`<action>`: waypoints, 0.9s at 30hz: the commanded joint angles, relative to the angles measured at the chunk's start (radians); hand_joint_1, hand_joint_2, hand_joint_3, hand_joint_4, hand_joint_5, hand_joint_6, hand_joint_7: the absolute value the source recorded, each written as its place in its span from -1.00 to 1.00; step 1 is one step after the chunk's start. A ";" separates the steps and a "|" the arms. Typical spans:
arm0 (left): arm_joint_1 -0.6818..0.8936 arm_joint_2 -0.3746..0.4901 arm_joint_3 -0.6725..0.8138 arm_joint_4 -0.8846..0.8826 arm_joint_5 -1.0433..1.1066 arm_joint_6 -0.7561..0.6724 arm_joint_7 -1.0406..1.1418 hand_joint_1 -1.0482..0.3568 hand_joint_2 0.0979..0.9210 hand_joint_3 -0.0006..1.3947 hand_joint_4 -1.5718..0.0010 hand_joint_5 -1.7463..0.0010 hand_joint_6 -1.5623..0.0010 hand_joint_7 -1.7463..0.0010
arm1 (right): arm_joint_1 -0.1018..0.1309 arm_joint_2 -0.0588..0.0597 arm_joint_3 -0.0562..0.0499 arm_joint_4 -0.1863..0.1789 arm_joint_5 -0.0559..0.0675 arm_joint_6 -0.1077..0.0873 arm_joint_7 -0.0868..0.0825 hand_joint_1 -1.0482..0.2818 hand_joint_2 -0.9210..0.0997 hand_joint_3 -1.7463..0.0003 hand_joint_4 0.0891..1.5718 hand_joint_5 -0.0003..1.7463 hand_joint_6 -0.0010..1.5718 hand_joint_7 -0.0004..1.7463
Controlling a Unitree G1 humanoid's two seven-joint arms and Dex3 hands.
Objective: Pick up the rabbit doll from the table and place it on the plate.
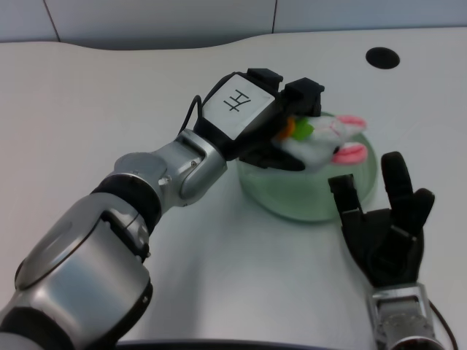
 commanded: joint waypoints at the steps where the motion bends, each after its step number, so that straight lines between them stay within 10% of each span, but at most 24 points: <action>1: -0.008 0.001 -0.006 0.003 0.004 -0.003 0.005 -0.18 1.00 -0.39 -0.22 -1.00 0.20 -1.00 | 0.051 0.006 -0.006 0.022 0.004 0.004 0.001 -0.43 -1.00 0.63 -0.40 0.32 0.29 -1.00; 5: 0.006 -0.035 -0.035 0.009 0.029 0.061 -0.035 -0.30 1.00 -0.30 -0.01 -0.91 0.35 -0.88 | 0.070 0.022 -0.012 0.007 0.011 -0.008 0.000 -0.44 -1.00 0.64 -0.37 0.30 0.30 -0.99; 7: 0.015 -0.056 -0.054 0.017 0.042 0.158 -0.110 -0.64 1.00 -0.04 0.67 -0.26 0.60 0.13 | 0.084 0.030 -0.015 -0.007 0.017 -0.007 0.003 -0.44 -1.00 0.65 -0.35 0.29 0.30 -1.00; 9: 0.017 -0.059 -0.057 0.015 0.039 0.188 -0.136 -0.75 1.00 0.05 0.91 0.04 0.66 0.59 | 0.088 0.033 -0.014 -0.014 0.018 -0.004 0.003 -0.43 -1.00 0.65 -0.34 0.28 0.30 -1.00; 23: 0.019 -0.059 -0.063 0.009 0.032 0.198 -0.145 -0.78 1.00 0.07 0.98 0.13 0.64 0.76 | 0.093 0.035 -0.009 -0.024 0.021 -0.002 -0.001 -0.43 -1.00 0.65 -0.32 0.25 0.30 -1.00; 27: 0.038 -0.063 -0.035 0.010 -0.005 0.186 -0.213 -0.87 1.00 0.12 1.00 0.75 0.97 0.98 | 0.093 0.036 -0.005 -0.022 0.019 0.003 0.008 -0.42 -1.00 0.64 -0.33 0.24 0.29 -1.00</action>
